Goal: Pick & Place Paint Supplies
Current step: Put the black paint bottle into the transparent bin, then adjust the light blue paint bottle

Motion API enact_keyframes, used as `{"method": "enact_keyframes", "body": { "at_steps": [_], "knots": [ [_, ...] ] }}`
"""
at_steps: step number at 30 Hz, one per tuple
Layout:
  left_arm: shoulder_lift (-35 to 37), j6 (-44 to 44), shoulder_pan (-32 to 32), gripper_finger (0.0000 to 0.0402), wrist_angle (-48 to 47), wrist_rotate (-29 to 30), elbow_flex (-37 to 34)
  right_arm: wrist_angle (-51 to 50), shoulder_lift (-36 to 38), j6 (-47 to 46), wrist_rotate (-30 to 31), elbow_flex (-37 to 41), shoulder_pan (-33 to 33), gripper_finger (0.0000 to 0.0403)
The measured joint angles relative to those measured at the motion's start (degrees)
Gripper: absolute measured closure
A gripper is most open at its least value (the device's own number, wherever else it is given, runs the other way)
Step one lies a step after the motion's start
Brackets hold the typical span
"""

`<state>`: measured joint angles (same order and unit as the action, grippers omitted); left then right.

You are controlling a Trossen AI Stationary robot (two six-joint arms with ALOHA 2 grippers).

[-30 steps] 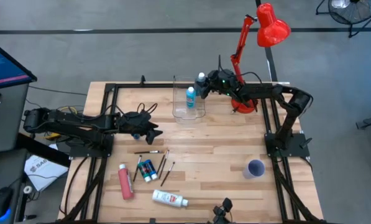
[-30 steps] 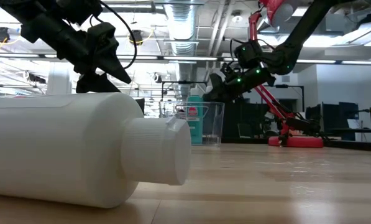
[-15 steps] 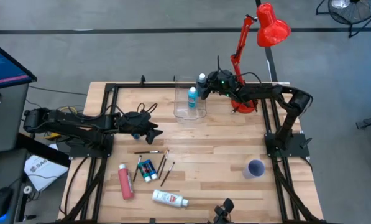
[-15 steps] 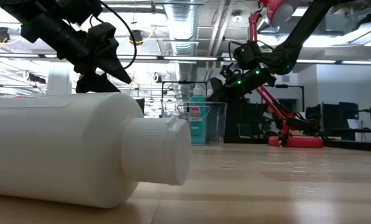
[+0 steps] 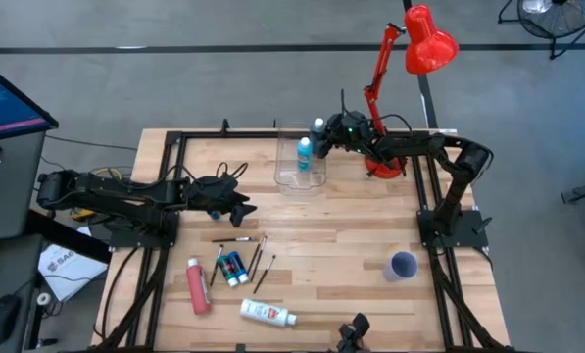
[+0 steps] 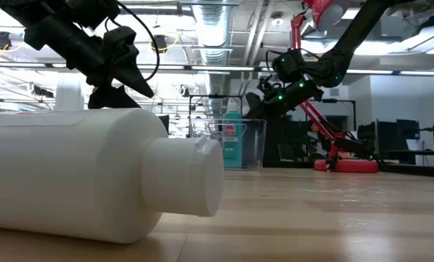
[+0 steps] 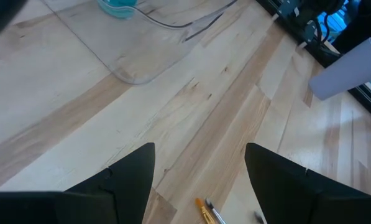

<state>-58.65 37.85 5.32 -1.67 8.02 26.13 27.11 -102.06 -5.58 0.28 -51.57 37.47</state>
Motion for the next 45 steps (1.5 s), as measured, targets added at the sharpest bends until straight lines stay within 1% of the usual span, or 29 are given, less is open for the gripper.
{"method": "enact_keyframes", "body": {
  "at_steps": [9, 14, 22, 37, 45],
  "knots": [
    [0.0, 0.15, 0.0, 0.0156, 0.0, 0.63, 0.02, 0.13, 0.0, 0.19, 0.15, -0.04, 0.0, 0.0172],
    [0.0, 0.16, 0.01, 0.0156, 0.0, 0.67, 0.02, 0.58, 0.0, 0.14, 0.12, -0.04, 0.0, 0.0156],
    [0.0, 0.16, 0.01, 0.0156, 0.0, 0.69, 0.02, 1.9, 0.0, -1.27, -0.01, -0.47, -0.02, 0.0153],
    [0.0, 0.15, 0.01, 0.0156, 0.0, 0.72, 0.02, 2.01, 0.0, -1.99, -0.01, -4.68, 0.21, 0.0153],
    [0.0, 0.42, 0.02, 0.0156, 0.0, 0.72, 0.04, 1.83, -0.01, -2.0, -0.01, -10.2, 0.59, 0.0153]
  ]
}}
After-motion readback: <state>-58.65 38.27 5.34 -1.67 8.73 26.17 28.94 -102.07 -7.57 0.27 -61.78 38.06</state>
